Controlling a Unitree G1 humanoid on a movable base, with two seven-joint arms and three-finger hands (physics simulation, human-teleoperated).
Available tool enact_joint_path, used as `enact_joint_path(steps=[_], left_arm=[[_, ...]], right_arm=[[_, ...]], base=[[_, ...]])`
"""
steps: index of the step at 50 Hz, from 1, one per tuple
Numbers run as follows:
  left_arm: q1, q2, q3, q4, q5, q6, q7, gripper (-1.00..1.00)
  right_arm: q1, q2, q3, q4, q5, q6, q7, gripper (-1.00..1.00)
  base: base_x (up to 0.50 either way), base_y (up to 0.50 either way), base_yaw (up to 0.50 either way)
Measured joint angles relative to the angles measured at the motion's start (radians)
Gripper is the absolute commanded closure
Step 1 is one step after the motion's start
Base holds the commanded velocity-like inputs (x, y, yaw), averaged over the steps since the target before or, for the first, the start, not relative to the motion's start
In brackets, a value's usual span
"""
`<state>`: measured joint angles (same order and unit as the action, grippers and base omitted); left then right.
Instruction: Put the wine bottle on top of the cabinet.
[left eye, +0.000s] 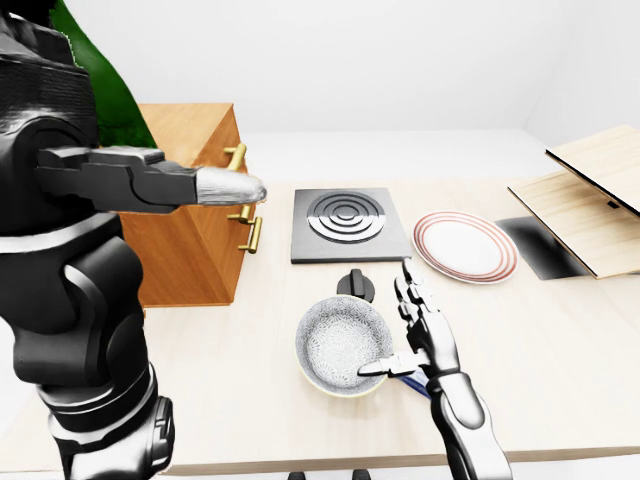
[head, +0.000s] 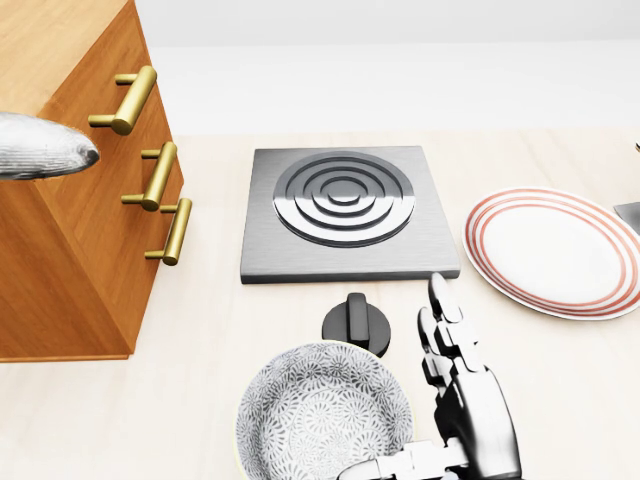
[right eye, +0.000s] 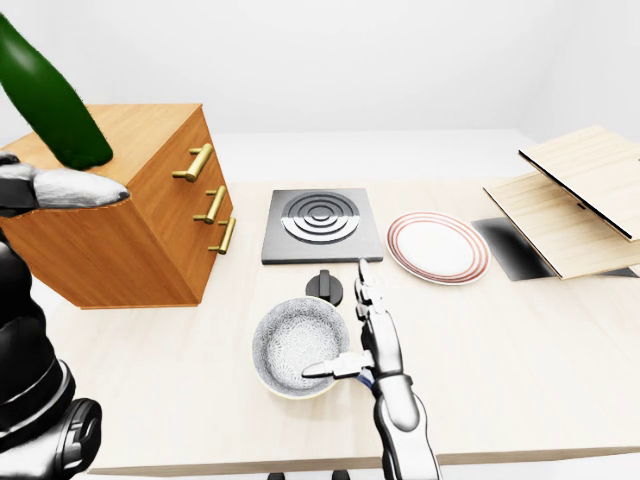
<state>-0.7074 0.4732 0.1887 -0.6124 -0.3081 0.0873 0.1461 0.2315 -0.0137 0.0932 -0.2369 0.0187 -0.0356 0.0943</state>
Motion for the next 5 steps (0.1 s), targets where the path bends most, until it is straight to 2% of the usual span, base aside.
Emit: enact_joint_path(steps=[5], left_arm=[[0.23,-0.161,-0.129,-0.107,0.187,0.0,-0.056,-1.0]], right_arm=[[0.002,-0.001,-0.003,0.0,0.002,-0.002,0.003,-1.0]], base=[[0.0,0.0,0.0]])
